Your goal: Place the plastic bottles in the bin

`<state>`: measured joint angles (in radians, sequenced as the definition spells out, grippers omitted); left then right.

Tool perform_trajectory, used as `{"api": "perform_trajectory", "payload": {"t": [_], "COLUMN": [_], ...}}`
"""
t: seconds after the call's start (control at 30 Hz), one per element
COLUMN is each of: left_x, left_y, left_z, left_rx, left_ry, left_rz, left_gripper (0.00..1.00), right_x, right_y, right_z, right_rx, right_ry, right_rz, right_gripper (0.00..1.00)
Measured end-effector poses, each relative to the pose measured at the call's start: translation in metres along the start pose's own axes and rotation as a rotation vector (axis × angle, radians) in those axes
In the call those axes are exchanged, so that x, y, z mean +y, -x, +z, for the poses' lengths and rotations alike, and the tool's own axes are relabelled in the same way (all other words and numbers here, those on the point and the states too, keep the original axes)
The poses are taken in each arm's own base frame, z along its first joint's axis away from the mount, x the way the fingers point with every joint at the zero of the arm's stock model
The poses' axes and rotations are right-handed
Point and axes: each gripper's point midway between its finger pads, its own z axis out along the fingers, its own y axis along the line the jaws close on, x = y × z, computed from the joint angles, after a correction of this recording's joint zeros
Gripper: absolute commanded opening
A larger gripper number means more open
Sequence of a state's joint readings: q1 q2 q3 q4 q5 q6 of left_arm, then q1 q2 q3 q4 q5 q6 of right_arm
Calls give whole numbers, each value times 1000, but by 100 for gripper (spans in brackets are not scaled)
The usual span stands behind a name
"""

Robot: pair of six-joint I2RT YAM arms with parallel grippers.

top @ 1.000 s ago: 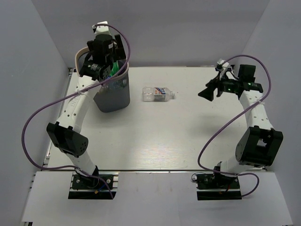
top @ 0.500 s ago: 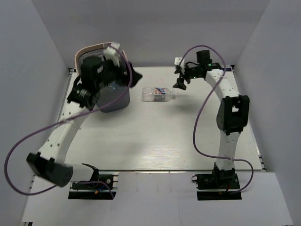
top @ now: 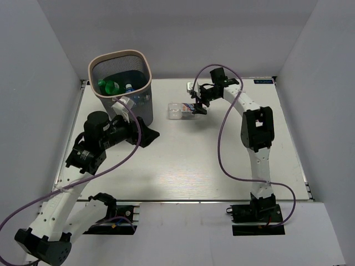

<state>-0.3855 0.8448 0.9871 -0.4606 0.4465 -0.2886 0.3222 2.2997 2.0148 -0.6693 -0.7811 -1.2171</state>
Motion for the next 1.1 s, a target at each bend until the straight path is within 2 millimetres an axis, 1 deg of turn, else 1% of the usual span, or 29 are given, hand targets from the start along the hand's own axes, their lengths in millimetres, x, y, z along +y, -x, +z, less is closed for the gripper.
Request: {"api": "perform_trajectory", "payload": {"t": [0.07, 0.17, 0.3, 0.37, 0.4, 0.43, 0.47, 0.57, 0.63, 0.67, 0.73, 0.8, 0.83, 0.87, 0.93, 0.97, 1.0, 1.1], "left_x": [4, 9, 11, 11, 11, 11, 11, 11, 12, 12, 14, 16, 18, 19, 22, 23, 23, 22], "left_y": [-15, -32, -41, -46, -48, -50, -52, -57, -61, -65, -74, -86, -92, -98, -109, -112, -114, -113], "left_z": [1, 2, 1, -1, -3, -4, -5, -9, -12, -13, -15, -15, -15, -14, -13, -13, -12, -12], "left_rx": [30, 71, 93, 100, 101, 104, 105, 102, 99, 101, 113, 128, 136, 146, 167, 173, 176, 172], "left_ry": [9, 23, 32, 34, 36, 39, 40, 49, 53, 55, 60, 65, 67, 69, 74, 76, 75, 67], "left_rz": [-32, -72, -100, -110, -113, -118, -123, -130, -139, -147, -163, -184, -193, -204, -223, -229, -232, -235], "left_gripper": [99, 99, 99, 99, 99, 99, 99, 99, 99, 99, 99, 99, 99, 99, 99, 99, 99, 99], "right_x": [0, 0, 1, 1, 2, 5, 6, 8, 11, 15, 19, 14, 8, -3, -26, -38, -46, -63], "right_y": [-6, -17, -35, -44, -49, -51, -51, -51, -50, -46, -32, -1, 17, 41, 97, 130, 164, 256], "right_z": [7, 19, 36, 44, 47, 49, 49, 47, 44, 41, 32, 13, 3, -9, -38, -55, -72, -113], "right_rx": [15, 42, 81, 101, 112, 112, 112, 119, 116, 112, 94, 55, 34, 3, -77, -130, -186, -355], "right_ry": [0, -3, 5, 9, 13, 21, 25, 33, 37, 42, 41, 1, -32, -83, -199, -264, -320, -437], "right_rz": [1, 16, 40, 48, 53, 64, 64, 73, 82, 97, 126, 147, 141, 131, 82, 46, 16, -84], "right_gripper": [90, 90, 90, 79, 71, 49, 39, 17, 14, 14, 12, 12, 12, 12, 12, 12, 12, 12]}}
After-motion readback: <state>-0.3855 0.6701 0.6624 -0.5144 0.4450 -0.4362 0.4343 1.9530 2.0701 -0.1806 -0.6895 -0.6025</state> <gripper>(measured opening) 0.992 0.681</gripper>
